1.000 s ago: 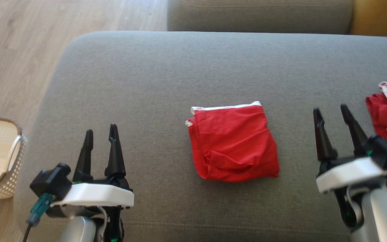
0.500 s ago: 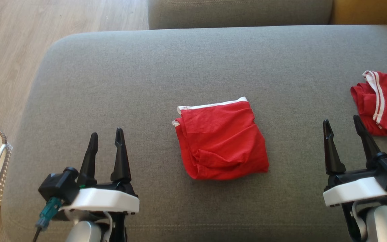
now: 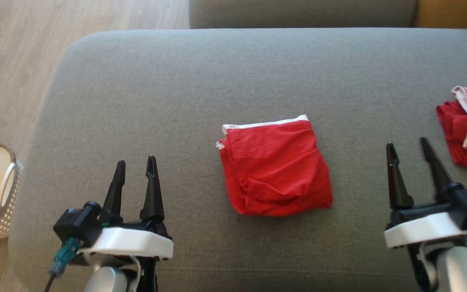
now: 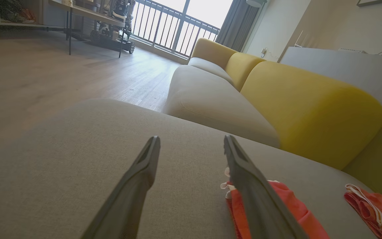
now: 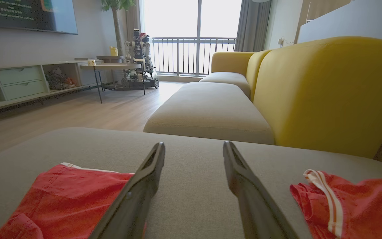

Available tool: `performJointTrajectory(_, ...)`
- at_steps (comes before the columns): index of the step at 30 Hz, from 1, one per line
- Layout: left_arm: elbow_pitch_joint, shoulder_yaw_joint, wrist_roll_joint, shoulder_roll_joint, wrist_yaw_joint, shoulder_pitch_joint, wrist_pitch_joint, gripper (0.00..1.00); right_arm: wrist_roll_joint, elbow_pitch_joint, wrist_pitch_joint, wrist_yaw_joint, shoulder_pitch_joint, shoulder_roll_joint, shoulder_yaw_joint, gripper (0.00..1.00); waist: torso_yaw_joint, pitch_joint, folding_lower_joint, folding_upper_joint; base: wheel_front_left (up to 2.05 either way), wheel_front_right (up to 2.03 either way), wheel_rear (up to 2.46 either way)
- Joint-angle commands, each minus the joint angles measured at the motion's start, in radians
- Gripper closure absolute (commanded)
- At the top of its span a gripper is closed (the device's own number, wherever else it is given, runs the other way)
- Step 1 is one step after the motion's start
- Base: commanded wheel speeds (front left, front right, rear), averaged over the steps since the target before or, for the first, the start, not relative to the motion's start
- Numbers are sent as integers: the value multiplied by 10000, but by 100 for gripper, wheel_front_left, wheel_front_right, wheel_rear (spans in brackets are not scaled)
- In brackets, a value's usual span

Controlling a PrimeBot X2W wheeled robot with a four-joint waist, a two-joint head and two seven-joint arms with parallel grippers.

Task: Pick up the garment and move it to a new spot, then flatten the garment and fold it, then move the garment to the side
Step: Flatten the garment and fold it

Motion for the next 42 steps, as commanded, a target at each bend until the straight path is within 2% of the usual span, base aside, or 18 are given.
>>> performJointTrajectory(1,-306,284,121,52,-63,-451,-78,0,-41,-242,-90,-2,-375,-23,378,100,108,89,0,0,0,0,0)
performJointTrajectory(4,-277,234,118,52,-84,-547,-78,0,-273,57,-90,-2,-618,-107,1144,100,390,268,0,0,0,0,0)
performJointTrajectory(9,-283,208,94,52,-83,-677,-78,0,-32,810,-91,-2,-1183,-687,2439,100,803,494,0,0,0,0,0)
performJointTrajectory(15,-227,148,112,52,-104,-717,-78,0,575,2464,-75,-2,-1991,-1244,3792,100,1312,572,0,0,0,0,0)
performJointTrajectory(21,-239,94,100,52,-82,-763,-78,0,1083,3906,-81,-2,-2695,-1515,4502,100,1683,638,0,0,0,0,0)
performJointTrajectory(27,-201,58,87,52,-50,-743,-78,0,2197,5264,-48,-2,-3345,-1766,6068,100,1980,644,0,0,0,0,0)
performJointTrajectory(37,-90,145,103,52,13,-561,-78,0,4152,5350,-63,-2,-3664,-2405,8503,100,1893,367,0,0,0,0,0)
performJointTrajectory(42,-70,158,97,52,-19,-511,-78,0,4901,5274,165,-2,-3661,-2693,9356,100,1708,277,0,0,0,0,0)
